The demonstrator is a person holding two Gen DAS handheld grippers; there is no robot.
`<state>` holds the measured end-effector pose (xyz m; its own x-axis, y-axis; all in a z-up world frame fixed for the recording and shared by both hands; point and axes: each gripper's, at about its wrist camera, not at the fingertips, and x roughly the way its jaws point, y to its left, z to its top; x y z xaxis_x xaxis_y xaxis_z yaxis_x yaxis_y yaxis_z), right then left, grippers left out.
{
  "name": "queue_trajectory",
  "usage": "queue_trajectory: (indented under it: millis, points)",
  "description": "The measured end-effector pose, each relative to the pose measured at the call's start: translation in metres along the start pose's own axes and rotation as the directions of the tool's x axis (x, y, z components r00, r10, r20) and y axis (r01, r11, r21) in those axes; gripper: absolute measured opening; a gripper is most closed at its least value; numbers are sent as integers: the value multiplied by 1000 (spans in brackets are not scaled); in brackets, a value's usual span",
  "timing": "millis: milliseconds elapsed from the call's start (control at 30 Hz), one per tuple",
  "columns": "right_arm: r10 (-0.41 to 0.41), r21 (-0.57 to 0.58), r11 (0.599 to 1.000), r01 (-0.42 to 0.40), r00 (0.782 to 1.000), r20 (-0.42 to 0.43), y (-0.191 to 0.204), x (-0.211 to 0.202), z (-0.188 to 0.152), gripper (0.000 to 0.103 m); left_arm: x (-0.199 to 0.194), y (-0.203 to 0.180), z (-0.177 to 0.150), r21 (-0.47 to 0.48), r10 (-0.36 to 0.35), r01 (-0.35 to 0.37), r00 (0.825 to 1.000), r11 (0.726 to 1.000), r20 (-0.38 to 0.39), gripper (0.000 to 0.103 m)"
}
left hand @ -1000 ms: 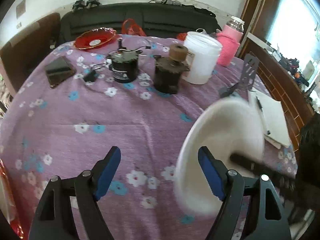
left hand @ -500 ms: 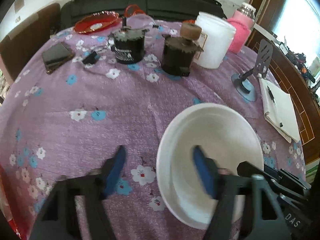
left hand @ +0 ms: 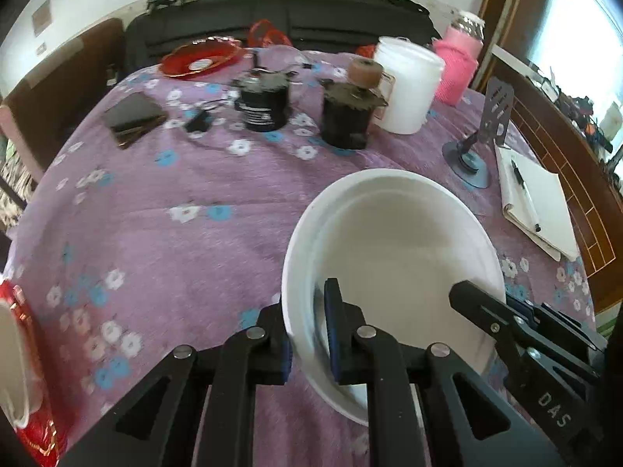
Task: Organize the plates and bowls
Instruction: 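Carry the white bowl over to the stack with the right tool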
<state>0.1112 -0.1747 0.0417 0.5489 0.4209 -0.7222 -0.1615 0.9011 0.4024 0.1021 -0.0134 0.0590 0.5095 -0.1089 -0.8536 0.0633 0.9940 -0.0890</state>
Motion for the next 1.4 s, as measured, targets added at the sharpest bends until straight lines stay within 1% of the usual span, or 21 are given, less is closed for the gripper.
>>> queue_trajectory:
  millis: [67,133,200,333,500,600,667,733,833,933,1000,1133,1233,1333,1400]
  points:
    - [21,-41,999,-21,1000,12,15,-3,-4,19,-12,9,-4,-13,12,-12,1000,1000,15,14]
    - [21,-80,997,-20,1000,19,33,-6,-8,19,-31,23,-12,-30,19,-18,999,999,36,14]
    - [32,-124,992,-28,999,23,58,-12,-13,19,-52,39,-20,-45,41,-38,997,998,64,14]
    - [60,-192,980,-50,997,45,108,-28,-21,20,-91,75,-34,-91,61,-51,991,995,117,14]
    - [98,-285,955,-79,994,53,181,-40,-24,20,-136,127,-48,-168,109,-79,978,983,177,14]
    - [116,-341,935,-94,992,44,227,-38,-31,20,-162,168,-59,-229,156,-107,965,968,209,14]
    - [125,-380,919,-104,992,29,260,-31,-39,20,-172,191,-67,-261,186,-127,959,957,216,14]
    - [134,-400,909,-119,991,10,281,-22,-45,21,-178,213,-74,-295,215,-148,954,944,211,14]
    - [137,-429,893,-135,990,-26,316,-4,-55,21,-179,250,-84,-354,239,-164,954,921,182,15]
    - [121,-452,882,-132,991,-53,342,15,-63,21,-175,277,-90,-389,263,-185,952,903,157,16]
    - [108,-462,878,-126,992,-67,353,27,-65,21,-172,287,-95,-401,270,-191,951,896,149,16]
    - [81,-476,872,-113,993,-89,362,45,-70,21,-159,307,-100,-422,253,-183,961,888,116,19]
    - [55,-484,870,-98,993,-102,365,56,-73,20,-150,318,-104,-427,266,-203,959,881,93,22]
    - [34,-487,870,-80,994,-103,366,60,-74,19,-145,333,-109,-459,243,-178,966,870,85,23]
    - [22,-485,871,-73,994,-110,367,64,-74,19,-147,338,-111,-473,239,-166,966,865,97,30]
